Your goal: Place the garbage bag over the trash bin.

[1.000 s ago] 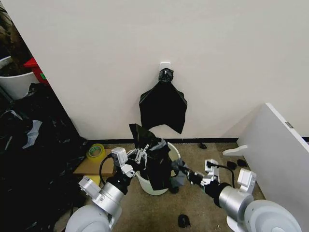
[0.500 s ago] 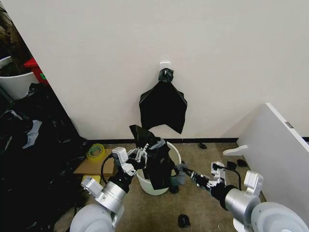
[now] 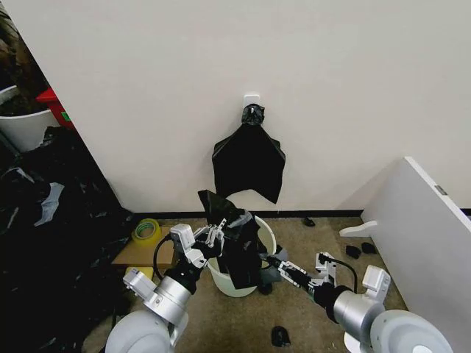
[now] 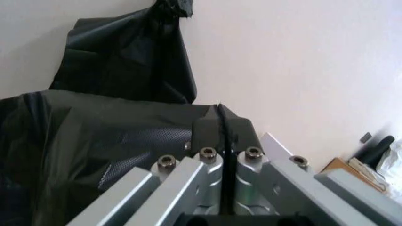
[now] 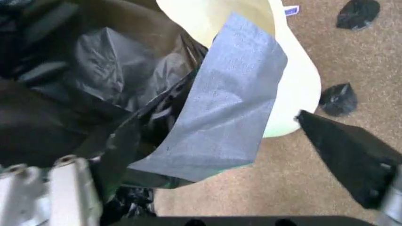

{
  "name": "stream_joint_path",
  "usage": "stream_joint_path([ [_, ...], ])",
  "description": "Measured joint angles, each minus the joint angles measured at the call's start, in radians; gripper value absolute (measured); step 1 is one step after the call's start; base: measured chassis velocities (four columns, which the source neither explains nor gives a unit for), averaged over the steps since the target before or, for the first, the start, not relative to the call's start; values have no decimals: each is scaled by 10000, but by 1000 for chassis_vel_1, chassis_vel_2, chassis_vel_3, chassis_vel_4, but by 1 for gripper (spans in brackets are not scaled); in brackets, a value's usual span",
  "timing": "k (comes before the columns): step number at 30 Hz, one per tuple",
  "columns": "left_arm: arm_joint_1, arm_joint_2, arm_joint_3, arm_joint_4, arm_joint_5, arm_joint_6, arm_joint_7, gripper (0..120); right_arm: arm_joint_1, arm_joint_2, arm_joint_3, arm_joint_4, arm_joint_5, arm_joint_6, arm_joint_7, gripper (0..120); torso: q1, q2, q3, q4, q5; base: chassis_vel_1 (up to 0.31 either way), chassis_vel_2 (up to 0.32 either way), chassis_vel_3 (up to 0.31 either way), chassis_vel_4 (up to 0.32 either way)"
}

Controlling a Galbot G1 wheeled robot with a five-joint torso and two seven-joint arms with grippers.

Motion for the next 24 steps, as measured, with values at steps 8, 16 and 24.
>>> stream_joint_path([
  [8,43,-30,-1,-89,0,13,8,0,135,238,-129,-346,-2,-190,-183,94,0,0,0,0,1,0,0,0,0],
  [16,156,-37,-36,-162,8,17,13,0,166,446,-179,-385,13,-199,-468,62,0,0,0,0,0,0,0,0,0],
  [24,200,-112,-48,-109,78,14,13,0,92,438,-163,-167,-141,-168,-647,32,0,0,0,0,0,0,0,0,0],
])
